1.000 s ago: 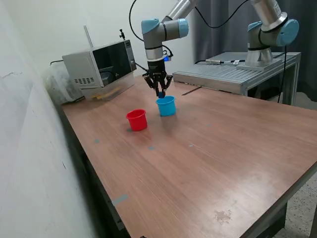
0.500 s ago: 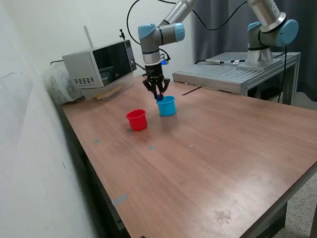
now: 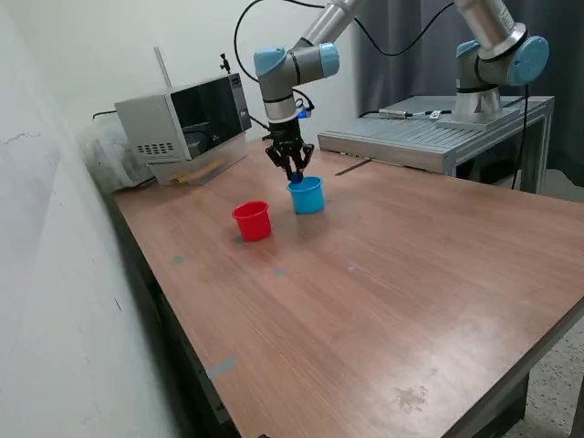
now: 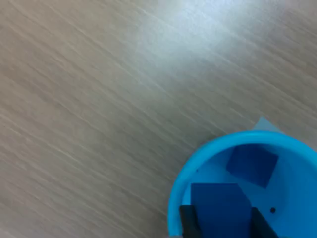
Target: Place red objects in the red bin, and blue objects in the blue bin.
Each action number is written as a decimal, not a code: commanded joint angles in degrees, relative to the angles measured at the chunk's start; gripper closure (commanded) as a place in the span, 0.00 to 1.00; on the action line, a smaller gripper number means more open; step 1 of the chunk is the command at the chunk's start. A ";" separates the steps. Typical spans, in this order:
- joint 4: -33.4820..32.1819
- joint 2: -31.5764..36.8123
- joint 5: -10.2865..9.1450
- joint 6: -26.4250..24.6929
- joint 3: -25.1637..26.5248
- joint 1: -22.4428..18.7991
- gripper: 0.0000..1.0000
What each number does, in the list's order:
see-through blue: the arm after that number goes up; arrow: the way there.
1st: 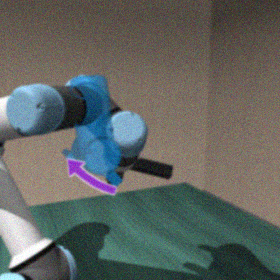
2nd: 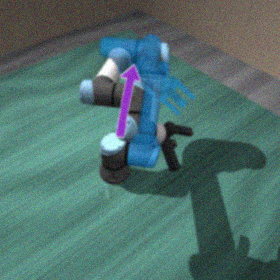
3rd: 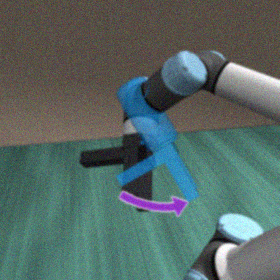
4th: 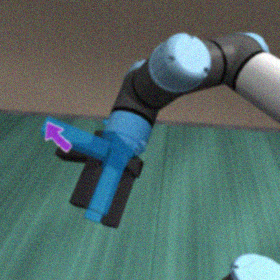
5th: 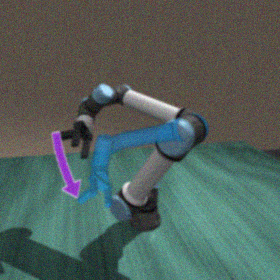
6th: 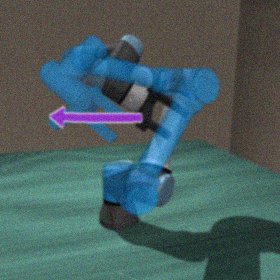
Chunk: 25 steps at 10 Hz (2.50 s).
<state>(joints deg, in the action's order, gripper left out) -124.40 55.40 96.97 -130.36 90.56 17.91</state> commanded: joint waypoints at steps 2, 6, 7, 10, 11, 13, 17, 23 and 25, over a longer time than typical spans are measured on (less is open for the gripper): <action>0.21 0.59 1.37 -0.42 0.14 -0.60 1.00; 0.30 2.44 1.55 -0.51 2.42 -0.77 1.00; 0.30 2.44 1.55 -0.51 2.69 -0.86 1.00; 0.21 2.96 1.38 -0.59 3.04 -2.44 0.00; 0.21 2.96 1.29 -0.59 2.95 -2.79 0.00; 0.12 2.96 1.20 -0.59 2.52 -2.80 0.00; 12.01 11.10 1.47 -2.60 2.17 -2.71 0.00; 38.40 34.83 2.00 -32.80 -0.30 -15.97 0.00; 42.65 40.90 2.26 -38.01 -0.13 -20.52 0.00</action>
<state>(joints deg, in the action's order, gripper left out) -85.27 91.28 99.12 -163.52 90.25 0.83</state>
